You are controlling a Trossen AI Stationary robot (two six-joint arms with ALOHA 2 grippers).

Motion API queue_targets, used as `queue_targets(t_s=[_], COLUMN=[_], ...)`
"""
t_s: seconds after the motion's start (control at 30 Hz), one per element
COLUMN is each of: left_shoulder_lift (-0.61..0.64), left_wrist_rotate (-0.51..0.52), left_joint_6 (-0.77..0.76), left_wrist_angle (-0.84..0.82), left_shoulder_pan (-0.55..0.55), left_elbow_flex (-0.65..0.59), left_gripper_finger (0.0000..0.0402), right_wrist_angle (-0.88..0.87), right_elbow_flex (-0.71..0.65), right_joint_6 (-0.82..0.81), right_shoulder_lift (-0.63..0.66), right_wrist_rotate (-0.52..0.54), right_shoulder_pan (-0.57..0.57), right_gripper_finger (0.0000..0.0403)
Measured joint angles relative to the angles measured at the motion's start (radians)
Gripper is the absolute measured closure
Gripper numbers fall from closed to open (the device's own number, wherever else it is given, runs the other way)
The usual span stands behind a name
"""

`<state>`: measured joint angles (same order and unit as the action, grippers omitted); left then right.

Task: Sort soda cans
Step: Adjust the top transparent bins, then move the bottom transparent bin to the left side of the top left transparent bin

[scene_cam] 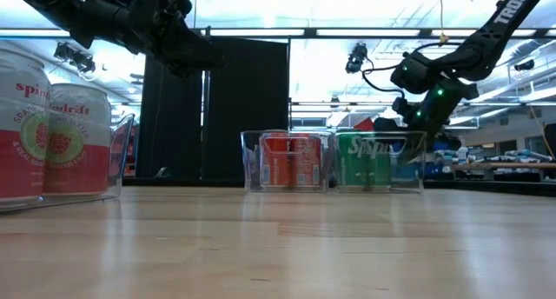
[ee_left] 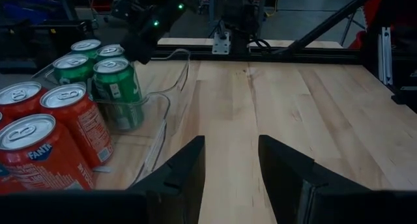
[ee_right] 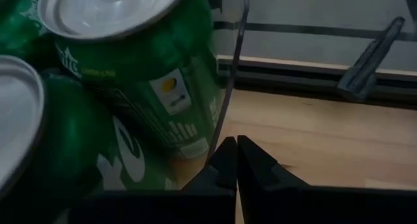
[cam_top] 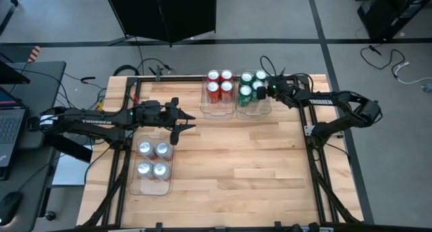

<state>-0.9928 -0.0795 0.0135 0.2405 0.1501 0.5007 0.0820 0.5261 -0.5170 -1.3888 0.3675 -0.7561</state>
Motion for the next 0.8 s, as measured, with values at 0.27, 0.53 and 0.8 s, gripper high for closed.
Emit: queue_targets(t_s=[0.27,0.53,0.8], left_shoulder_lift=[0.0,-0.012,-0.012], left_wrist_rotate=[-0.008,0.041,0.056], left_joint_6=[0.026,0.054,-0.053], left_wrist_angle=[-0.063,-0.69,-1.049], left_shoulder_pan=[-0.009,-0.11,-0.15], left_elbow_flex=[0.035,0.318,0.417], left_gripper_finger=[0.0255,0.0286,0.0377], right_wrist_angle=[-0.007,-0.064,-0.095], right_elbow_flex=[-0.005,-0.004,-0.004], right_joint_6=[0.082,0.188,0.232], right_shoulder_lift=[0.049,0.248,0.41], right_wrist_rotate=[-0.01,-0.009,-0.008], right_shoulder_pan=[0.004,0.039,0.205], right_gripper_finger=[0.0403,0.0403,0.0403])
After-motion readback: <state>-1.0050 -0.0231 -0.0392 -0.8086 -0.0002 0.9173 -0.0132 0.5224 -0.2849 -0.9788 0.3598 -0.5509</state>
